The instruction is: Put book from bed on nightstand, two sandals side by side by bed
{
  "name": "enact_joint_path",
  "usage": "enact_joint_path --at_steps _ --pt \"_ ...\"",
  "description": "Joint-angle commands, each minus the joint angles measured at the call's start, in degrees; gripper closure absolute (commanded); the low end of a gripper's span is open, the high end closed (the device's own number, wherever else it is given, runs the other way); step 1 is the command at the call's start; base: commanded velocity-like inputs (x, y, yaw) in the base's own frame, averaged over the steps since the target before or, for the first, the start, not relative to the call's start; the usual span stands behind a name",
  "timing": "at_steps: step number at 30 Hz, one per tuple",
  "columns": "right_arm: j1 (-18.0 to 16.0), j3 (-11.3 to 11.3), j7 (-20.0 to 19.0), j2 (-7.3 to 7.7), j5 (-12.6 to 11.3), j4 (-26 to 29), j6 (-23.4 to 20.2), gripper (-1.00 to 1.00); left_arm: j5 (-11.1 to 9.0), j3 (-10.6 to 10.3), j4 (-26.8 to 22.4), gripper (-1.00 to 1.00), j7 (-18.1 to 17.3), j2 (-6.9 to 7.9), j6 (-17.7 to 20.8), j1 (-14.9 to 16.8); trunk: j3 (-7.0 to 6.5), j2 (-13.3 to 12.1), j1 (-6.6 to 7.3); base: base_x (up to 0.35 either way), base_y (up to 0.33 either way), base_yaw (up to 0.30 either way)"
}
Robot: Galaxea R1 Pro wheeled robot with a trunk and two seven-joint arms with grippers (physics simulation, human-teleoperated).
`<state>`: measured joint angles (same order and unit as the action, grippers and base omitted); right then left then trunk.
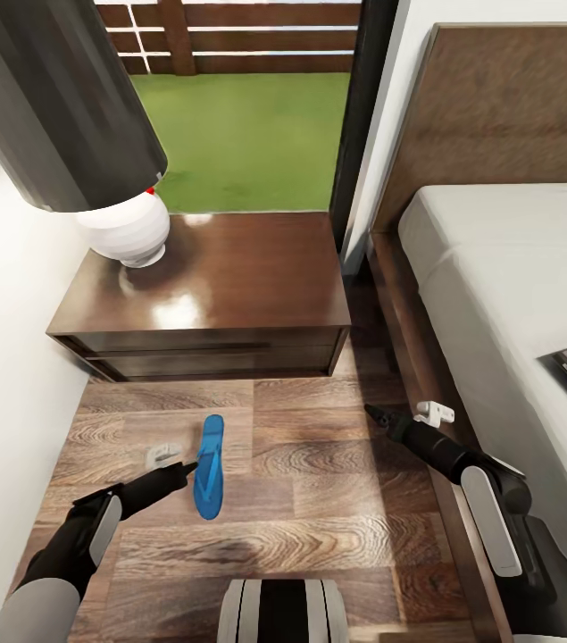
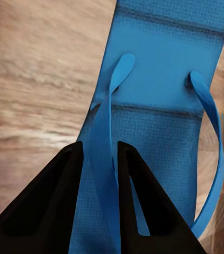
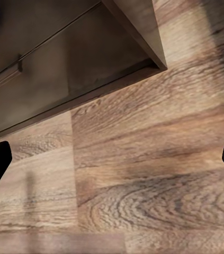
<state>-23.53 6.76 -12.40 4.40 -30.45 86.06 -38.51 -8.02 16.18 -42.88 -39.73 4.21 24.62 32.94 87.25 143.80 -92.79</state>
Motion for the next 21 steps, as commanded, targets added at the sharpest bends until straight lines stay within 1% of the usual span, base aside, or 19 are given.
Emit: enact_joint_path --at_steps 1,17,19,21 --pt "0.0 0.1 -0.2 -0.01 0.0 0.0 -0.3 -1.00 -0.2 0.1 0.0 1.00 0.1 -0.04 0.3 0.0 -0.19 0.0 0.03 0.000 0.000 0.000" --pt "0.0 0.1 -0.3 0.19 -0.2 0.1 -0.8 -1.00 -0.5 0.1 0.0 1.00 -0.1 -0.08 0.6 0.0 -3.73 -0.2 0.45 0.000 0.000 0.000" --pt "0.0 0.1 -0.3 0.22 -0.3 0.1 -2.2 -1.00 -0.5 0.1 0.0 1.00 -0.1 -0.08 0.7 0.0 -4.18 -0.2 0.50 0.000 0.000 0.000" --pt "0.0 0.2 -0.3 0.17 -0.4 0.1 -5.2 -1.00 -0.6 0.1 0.0 1.00 -0.1 -0.16 0.7 0.0 -4.62 -0.3 0.55 0.000 0.000 0.000"
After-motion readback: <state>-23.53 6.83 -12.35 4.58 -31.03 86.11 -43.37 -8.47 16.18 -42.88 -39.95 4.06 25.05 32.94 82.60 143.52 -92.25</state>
